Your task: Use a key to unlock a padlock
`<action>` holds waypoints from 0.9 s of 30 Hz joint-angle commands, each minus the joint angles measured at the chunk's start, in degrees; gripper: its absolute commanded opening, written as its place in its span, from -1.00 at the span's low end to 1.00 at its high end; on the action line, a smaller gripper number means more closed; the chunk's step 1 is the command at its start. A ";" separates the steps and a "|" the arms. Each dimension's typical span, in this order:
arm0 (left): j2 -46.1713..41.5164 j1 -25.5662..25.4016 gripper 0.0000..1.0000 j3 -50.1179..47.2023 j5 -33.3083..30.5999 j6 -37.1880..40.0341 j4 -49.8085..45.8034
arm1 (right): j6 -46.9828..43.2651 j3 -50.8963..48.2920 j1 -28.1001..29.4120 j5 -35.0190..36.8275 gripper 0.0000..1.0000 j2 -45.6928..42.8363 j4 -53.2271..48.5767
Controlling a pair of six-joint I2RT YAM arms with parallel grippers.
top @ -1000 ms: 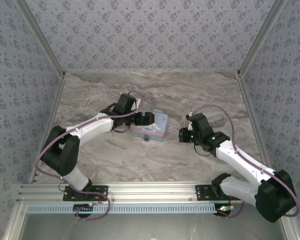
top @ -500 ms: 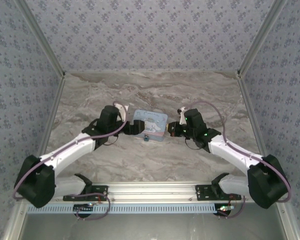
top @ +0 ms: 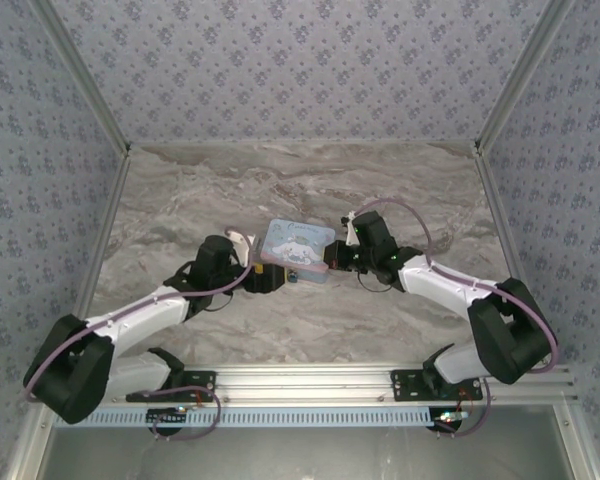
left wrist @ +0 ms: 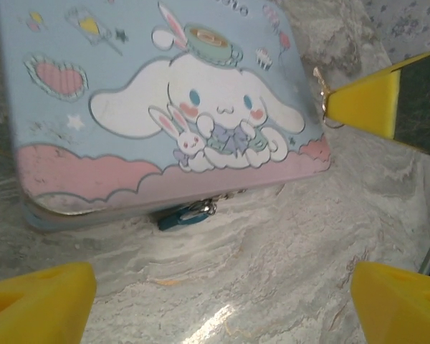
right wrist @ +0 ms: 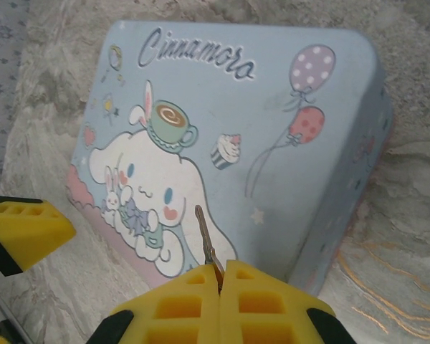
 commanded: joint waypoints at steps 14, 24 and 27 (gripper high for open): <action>7.28 -1.16 0.56 -2.68 4.71 1.15 12.97 | -3.68 -0.07 0.82 2.83 -1.00 1.47 -7.11; 13.74 -3.74 0.49 -3.00 3.59 4.09 19.40 | -4.49 0.47 2.08 5.17 -1.00 2.40 -6.22; 14.49 -4.14 0.48 -3.18 1.38 4.81 21.94 | -4.40 0.62 2.66 6.39 -1.00 2.70 -6.33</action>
